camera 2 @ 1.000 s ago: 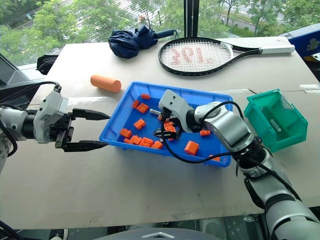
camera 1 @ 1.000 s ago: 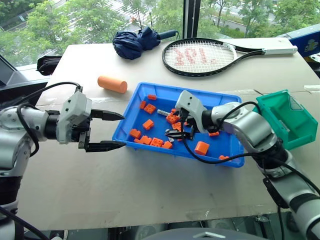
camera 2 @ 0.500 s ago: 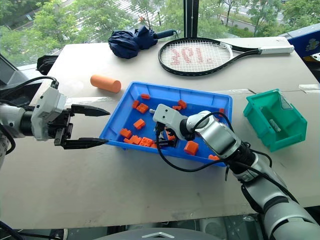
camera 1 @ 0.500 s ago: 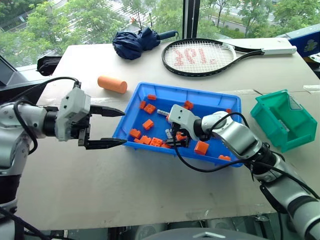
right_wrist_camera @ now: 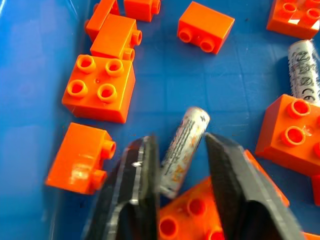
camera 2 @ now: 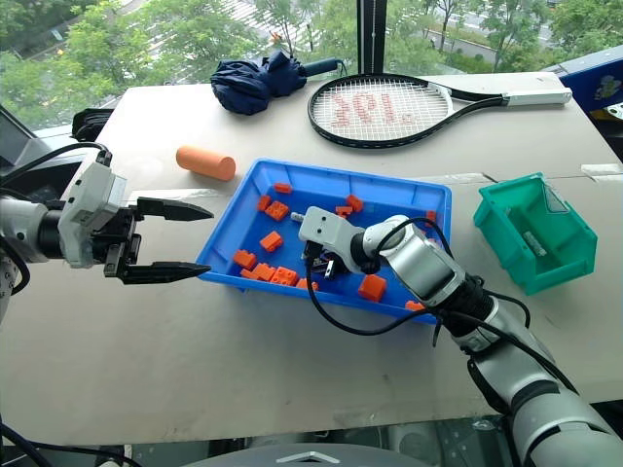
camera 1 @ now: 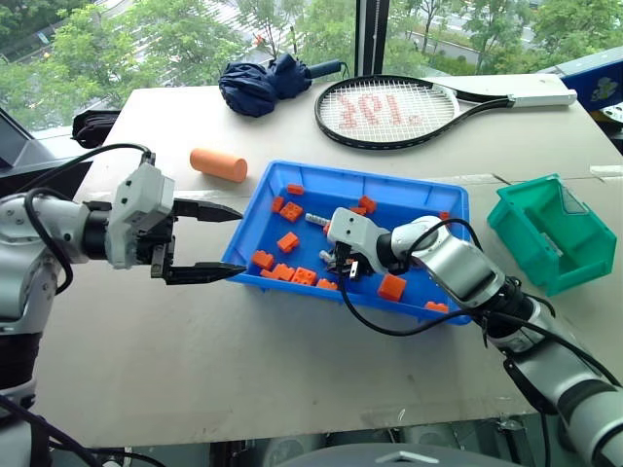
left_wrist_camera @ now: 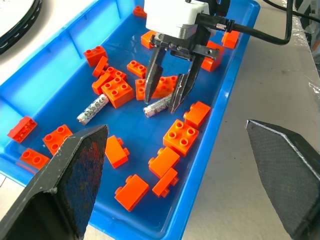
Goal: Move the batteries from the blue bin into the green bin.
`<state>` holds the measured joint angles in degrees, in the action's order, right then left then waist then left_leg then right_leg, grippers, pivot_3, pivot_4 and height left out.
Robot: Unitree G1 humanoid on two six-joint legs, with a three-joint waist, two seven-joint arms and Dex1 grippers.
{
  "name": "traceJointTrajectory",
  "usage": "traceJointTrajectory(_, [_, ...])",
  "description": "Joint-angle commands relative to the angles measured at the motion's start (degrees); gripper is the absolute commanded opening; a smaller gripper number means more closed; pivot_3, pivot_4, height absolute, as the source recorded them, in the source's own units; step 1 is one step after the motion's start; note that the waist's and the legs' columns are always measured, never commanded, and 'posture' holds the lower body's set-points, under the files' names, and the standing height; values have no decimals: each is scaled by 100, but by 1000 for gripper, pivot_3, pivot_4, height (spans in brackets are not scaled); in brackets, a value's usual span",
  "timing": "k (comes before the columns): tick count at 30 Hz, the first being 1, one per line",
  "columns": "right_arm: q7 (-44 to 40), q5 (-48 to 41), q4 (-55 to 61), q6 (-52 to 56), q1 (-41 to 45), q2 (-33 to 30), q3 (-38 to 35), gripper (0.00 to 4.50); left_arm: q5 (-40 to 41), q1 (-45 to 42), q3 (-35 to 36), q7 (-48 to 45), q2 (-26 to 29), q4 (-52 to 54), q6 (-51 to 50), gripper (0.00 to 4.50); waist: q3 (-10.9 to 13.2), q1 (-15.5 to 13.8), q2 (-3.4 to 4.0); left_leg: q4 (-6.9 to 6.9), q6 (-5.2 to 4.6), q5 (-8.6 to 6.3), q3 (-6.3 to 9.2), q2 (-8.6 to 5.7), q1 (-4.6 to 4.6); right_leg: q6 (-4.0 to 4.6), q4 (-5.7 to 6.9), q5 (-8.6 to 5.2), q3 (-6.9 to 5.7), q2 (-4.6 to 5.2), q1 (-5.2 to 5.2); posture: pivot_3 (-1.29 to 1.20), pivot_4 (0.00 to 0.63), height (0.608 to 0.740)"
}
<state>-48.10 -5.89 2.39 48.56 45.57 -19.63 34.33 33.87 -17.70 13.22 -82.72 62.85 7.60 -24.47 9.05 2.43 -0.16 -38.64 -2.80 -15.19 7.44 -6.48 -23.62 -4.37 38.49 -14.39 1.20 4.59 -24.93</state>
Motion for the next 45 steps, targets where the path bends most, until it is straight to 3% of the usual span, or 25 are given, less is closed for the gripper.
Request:
traceJointTrajectory(1, [-150, 74, -166, 79, 149, 30, 101, 1021, 19, -110, 81, -37, 32, -4, 108, 4500, 0, -1, 0, 0, 0, 0, 0, 0, 0, 0, 0, 0, 0, 0, 0, 0, 150, 740])
traceJointTrajectory(13, [-354, 173, -382, 45, 298, 144, 120, 1021, 21, -76, 94, -36, 37, -26, 180, 4500, 0, 3, 0, 0, 1, 0, 0, 0, 1, 1, 4, 0, 1, 0, -1, 0, 150, 740])
traceJointTrajectory(14, [-338, 173, -381, 35, 292, 156, 94, 485, 14, -70, 92, -43, 38, -37, 192, 4500, 0, 3, 0, 0, 1, 0, 0, 0, 1, 1, 4, 0, 1, 0, -1, 0, 150, 740])
traceJointTrajectory(16, [-299, 183, -375, 37, 279, 171, 57, 59, 5, -66, 82, -46, 34, -48, 204, 4500, 0, 4, 0, 0, 1, 0, 0, 0, 1, 1, 4, 0, 1, 0, -1, 0, 150, 740])
traceJointTrajectory(20, [-219, 171, -244, 61, 277, 134, -94, 59, 37, -95, 57, -43, 8, -14, 189, 4500, 0, 2, 0, 0, 1, 1, 0, 0, 0, 1, 4, 0, 1, 0, -2, 0, 150, 740])
traceJointTrajectory(24, [-133, -198, 420, 361, 327, -15, -901, 59, 115, -109, 84, -28, -8, 72, 131, 4500, 1, -5, 1, -1, 1, 1, 0, -1, -3, 1, 4, 0, 1, 0, -6, 0, 150, 740])
traceJointTrajectory(28, [-25, -635, 1344, 1131, 271, -555, -2030, 59, 342, -173, 132, 63, -81, 322, -51, 4500, 1, -22, 1, -4, 1, 1, 5, -4, -13, 1, 12, 1, -1, 4, -16, 0, 150, 740])
traceJointTrajectory(33, [224, -827, 1990, 1907, 7, -1720, -3334, 59, 706, -706, -148, 344, -432, 684, -416, 4500, 0, -86, -1, -6, 1, 1, 14, -15, -16, 1, 10, 1, 1, 18, -13, 0, 150, 740])
traceJointTrajectory(39, [469, -656, 1803, 1913, -990, -3153, -4570, 59, 946, -1991, -825, 732, -1318, 626, -853, 4500, 1, -169, -2, -15, -1, 1, 4, -24, -18, 1, 27, 0, 7, 31, -14, 0, 150, 740])
traceJointTrajectory(45, [770, -542, 1338, 1649, -2000, -3640, -5371, 59, 810, -2583, -1274, 689, -1823, 413, -893, 4500, 0, -141, -1, -26, -2, 2, -20, -24, -14, 0, 34, 0, 28, 31, -13, 0, 150, 740])
